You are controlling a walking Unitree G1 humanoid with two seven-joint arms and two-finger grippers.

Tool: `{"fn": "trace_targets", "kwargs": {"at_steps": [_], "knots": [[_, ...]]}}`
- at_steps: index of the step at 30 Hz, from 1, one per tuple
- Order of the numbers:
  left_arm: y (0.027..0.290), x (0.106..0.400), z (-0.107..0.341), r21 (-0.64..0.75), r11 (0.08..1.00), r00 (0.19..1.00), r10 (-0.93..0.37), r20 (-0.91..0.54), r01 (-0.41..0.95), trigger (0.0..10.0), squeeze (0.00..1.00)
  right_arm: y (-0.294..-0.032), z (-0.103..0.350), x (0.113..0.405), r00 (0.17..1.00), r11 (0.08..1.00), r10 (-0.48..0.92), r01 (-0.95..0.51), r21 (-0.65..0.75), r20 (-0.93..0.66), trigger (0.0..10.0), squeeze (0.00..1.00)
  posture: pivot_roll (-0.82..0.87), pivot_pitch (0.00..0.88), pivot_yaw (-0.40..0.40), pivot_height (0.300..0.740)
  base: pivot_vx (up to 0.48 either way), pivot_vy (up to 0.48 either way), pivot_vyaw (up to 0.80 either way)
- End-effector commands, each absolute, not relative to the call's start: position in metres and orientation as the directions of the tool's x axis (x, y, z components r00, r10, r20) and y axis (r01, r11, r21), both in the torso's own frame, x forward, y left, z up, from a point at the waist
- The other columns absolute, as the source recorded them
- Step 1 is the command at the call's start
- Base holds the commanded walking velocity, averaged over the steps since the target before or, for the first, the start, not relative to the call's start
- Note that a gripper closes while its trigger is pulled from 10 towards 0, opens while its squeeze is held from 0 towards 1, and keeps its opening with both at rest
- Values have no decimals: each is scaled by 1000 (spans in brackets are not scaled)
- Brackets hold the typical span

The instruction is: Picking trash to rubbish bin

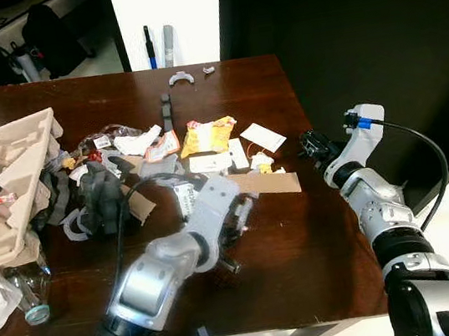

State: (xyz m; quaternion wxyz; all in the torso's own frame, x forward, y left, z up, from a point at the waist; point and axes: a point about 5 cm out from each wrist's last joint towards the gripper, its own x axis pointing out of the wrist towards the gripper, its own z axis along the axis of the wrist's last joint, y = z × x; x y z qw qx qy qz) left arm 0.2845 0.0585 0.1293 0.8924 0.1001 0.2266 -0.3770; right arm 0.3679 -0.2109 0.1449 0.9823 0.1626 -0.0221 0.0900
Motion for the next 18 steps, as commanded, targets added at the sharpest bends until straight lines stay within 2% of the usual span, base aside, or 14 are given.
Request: {"fn": "trace_targets", "kwargs": {"at_steps": [1, 9, 10, 12, 13, 14, 15, 16, 17, 18], "knots": [[57, 288, 135, 24, 698, 633, -633, -447, 715, 0, 0, -211, 141, 367, 985, 928, 158, -171, 331, 66, 10000, 0, 72, 106, -5, 740, 0, 0, 0], [52, 292, 158, 46, 672, 646, -688, -330, 739, 0, 0, -210, 141, 368, 985, 927, 160, -174, 334, 67, 10000, 0, 75, 105, -5, 740, 0, 0, 0], [49, 292, 165, 39, 658, 639, -712, -292, 752, 0, 0, -210, 141, 368, 985, 926, 160, -173, 334, 67, 10000, 0, 75, 104, -6, 740, 0, 0, 0], [39, 284, 191, 67, 569, 572, -811, -124, 820, 0, 0, -212, 143, 368, 986, 921, 149, -167, 351, 80, 10000, 0, 75, 104, -6, 740, 0, 0, 0], [39, 284, 191, 67, 569, 572, -811, -124, 820, 0, 0, -212, 143, 368, 986, 921, 149, -167, 351, 80, 10000, 0, 75, 104, -6, 740, 0, 0, 0], [37, 279, 204, 62, 536, 539, -841, -39, 842, 0, 0, -214, 144, 368, 986, 915, 136, -161, 370, 92, 10000, 0, 75, 104, -6, 740, 0, 0, 0], [36, 275, 217, 34, 505, 503, -863, 51, 863, 2353, 0, -218, 147, 368, 987, 902, 115, -151, 405, 113, 10000, 0, 74, 102, -3, 740, 0, 0, 0], [36, 274, 220, 21, 492, 489, -869, 72, 870, 4000, 0, -220, 148, 368, 987, 895, 107, -148, 420, 121, 10000, 0, 74, 102, -3, 740, 0, 0, 0], [36, 274, 220, 21, 492, 489, -869, 72, 870, 4000, 0, -220, 148, 368, 987, 895, 107, -148, 420, 121, 10000, 0, 74, 102, -3, 740, 0, 0, 0], [40, 271, 226, 13, 467, 463, -879, 111, 884, 10000, 0, -224, 151, 368, 985, 874, 88, -147, 463, 147, 10000, 0, 74, 102, 0, 740, 0, 0, 0]]}}
